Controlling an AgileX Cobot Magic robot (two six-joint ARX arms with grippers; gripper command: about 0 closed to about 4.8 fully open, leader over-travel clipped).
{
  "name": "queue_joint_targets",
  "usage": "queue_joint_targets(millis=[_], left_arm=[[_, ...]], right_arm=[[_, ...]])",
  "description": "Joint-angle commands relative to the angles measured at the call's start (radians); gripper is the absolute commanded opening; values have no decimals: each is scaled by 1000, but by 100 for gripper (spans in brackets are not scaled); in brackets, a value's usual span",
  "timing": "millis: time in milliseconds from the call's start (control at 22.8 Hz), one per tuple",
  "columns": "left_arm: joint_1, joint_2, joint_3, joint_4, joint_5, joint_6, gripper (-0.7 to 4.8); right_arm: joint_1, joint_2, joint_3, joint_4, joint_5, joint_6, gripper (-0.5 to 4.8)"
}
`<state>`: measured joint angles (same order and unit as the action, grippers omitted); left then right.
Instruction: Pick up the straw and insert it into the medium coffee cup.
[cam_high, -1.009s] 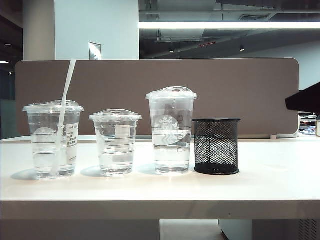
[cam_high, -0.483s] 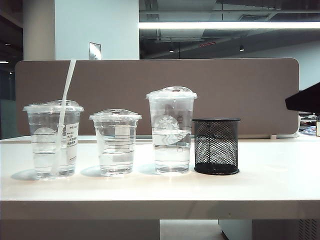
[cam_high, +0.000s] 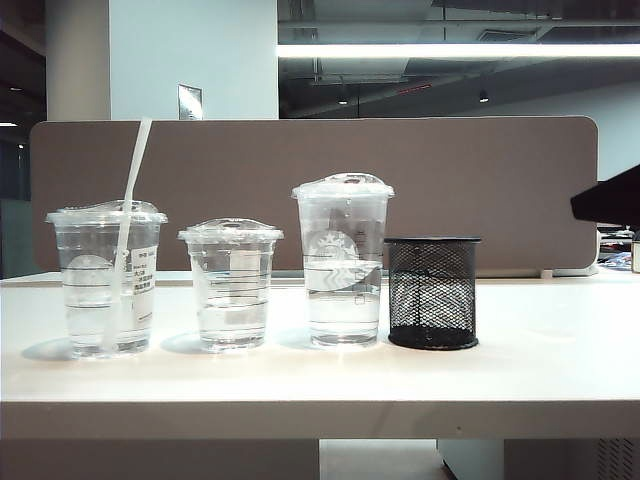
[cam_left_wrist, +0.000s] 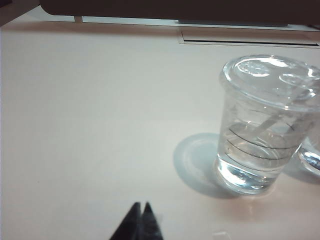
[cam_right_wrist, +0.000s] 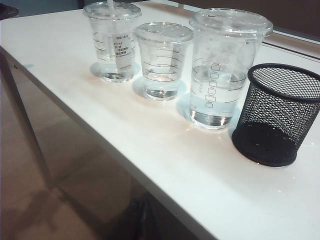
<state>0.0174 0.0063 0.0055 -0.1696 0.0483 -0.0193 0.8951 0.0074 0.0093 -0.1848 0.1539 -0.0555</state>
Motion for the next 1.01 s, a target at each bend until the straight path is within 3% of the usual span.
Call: queue_joint_targets(millis=[44,219,395,526,614,702,1009], left_arm=[[-1,1,3,-11,-3,0,-4],[-1,1,3,-10,-3,1,-4],[-1,1,3,-11,-3,0,-4],[-1,1,3,-10,-3,0,-4],[-1,1,3,-10,-3,1,-4],[-1,1,3,-11,-3,0,-4],[-1,1,3,-10,-3,1,-4]], right_arm=[[-3,-10,-2,3,2,3,0],[-154,-7,-1,3,-21,7,0],[-483,-7,-1,1,-183,36,0],[-699,-7,-2,2,-208,37,0],[-752,-7,-5,4,-179,37,0],[-745,-7,-9,0,-145,37,0],[-876,-7,-9,3,-183,50,0]])
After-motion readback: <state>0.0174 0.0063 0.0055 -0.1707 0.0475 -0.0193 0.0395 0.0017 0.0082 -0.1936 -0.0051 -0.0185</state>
